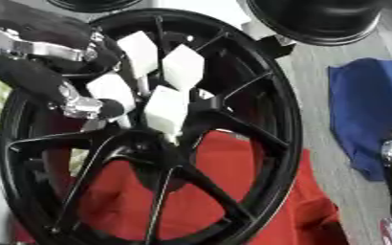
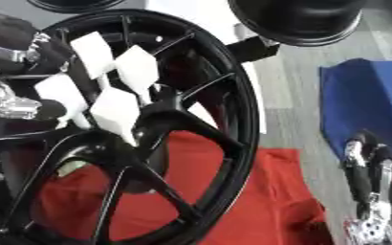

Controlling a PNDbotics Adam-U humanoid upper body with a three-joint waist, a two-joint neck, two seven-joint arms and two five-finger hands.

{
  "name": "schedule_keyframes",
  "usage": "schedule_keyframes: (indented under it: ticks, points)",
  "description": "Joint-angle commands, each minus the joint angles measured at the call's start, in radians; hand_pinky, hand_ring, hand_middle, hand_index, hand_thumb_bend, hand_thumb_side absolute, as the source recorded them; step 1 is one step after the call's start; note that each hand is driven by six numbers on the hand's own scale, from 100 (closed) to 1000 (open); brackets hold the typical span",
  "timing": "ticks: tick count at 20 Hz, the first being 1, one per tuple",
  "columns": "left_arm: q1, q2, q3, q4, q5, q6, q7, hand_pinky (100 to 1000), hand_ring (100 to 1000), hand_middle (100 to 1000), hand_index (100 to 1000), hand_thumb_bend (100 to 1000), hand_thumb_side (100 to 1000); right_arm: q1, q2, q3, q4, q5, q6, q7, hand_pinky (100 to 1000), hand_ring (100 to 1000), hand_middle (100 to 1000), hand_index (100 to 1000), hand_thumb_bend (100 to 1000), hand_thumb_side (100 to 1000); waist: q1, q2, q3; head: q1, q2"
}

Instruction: Pull the pin out of the wheel hub.

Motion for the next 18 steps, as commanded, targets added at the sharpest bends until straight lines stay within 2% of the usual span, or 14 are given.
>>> schedule_keyframes:
  ticks: [1, 6, 10, 11, 12, 18]
  points:
    - [-0.022, 0.013, 0.008, -0.006, -0.004, -0.051, -0.042, 798, 764, 734, 863, 303, 1000, -0.002, -0.011, -0.003, -0.012, 0.0, -0.001, -0.005, 668, 767, 618, 780, 100, 625, 0.002, -0.017, -0.002, 0.002, -0.012]
    - [-0.022, 0.015, 0.011, -0.007, -0.024, -0.057, -0.042, 740, 688, 617, 859, 325, 1000, -0.002, -0.011, -0.002, -0.011, 0.0, 0.0, -0.008, 667, 766, 617, 779, 100, 624, 0.002, -0.017, -0.001, 0.002, -0.012]
    - [-0.02, 0.015, 0.012, -0.008, -0.036, -0.063, -0.042, 740, 688, 617, 859, 325, 1000, -0.002, -0.011, -0.002, -0.011, 0.0, 0.0, -0.009, 667, 766, 617, 779, 100, 624, 0.002, -0.017, -0.001, 0.002, -0.013]
    - [-0.022, 0.016, 0.013, -0.008, -0.04, -0.062, -0.042, 705, 631, 534, 845, 358, 1000, -0.002, -0.011, -0.002, -0.011, 0.0, 0.0, -0.009, 666, 765, 616, 778, 100, 623, 0.002, -0.017, -0.001, 0.002, -0.013]
    - [-0.022, 0.017, 0.014, -0.009, -0.05, -0.062, -0.042, 699, 617, 518, 843, 369, 1000, -0.002, -0.011, -0.002, -0.011, 0.0, 0.0, -0.009, 666, 765, 615, 777, 100, 622, 0.002, -0.017, -0.001, 0.002, -0.013]
    - [-0.019, 0.016, 0.014, 0.0, -0.097, -0.071, -0.042, 673, 582, 481, 846, 389, 1000, -0.003, -0.01, -0.002, -0.012, -0.001, -0.001, -0.01, 665, 764, 614, 776, 100, 624, 0.001, -0.016, -0.001, 0.004, -0.013]
